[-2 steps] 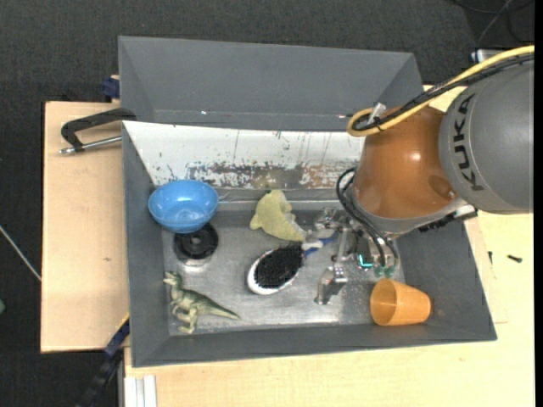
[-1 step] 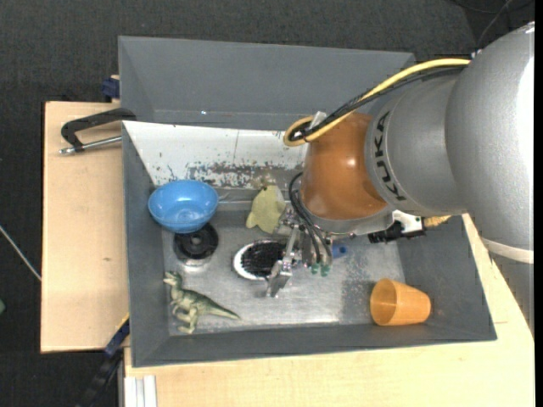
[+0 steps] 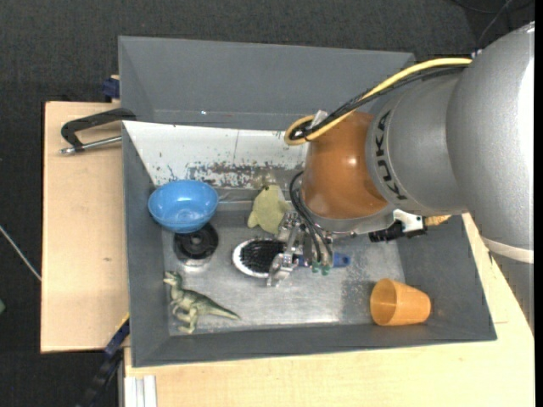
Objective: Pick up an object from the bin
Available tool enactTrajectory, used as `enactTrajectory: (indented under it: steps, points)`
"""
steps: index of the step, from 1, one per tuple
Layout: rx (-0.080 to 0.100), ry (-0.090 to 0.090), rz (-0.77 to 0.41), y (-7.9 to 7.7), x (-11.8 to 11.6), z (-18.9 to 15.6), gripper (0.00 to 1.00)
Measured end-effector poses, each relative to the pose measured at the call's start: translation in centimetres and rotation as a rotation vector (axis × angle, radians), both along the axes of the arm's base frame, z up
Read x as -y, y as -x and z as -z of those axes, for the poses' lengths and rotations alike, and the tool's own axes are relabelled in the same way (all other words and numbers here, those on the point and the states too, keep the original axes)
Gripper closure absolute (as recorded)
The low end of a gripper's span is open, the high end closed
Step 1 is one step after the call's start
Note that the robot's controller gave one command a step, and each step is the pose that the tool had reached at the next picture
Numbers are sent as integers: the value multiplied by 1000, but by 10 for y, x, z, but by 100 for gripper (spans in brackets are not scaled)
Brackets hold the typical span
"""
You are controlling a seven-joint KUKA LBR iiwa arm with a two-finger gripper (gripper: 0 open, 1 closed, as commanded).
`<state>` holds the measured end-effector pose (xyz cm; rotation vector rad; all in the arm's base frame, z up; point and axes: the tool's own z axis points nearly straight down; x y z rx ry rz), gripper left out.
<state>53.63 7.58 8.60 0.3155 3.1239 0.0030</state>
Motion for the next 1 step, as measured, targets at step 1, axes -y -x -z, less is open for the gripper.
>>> enactTrajectory:
  steps: [1]
  points:
    - [11, -2, -16, -12, -26, -137, 100]
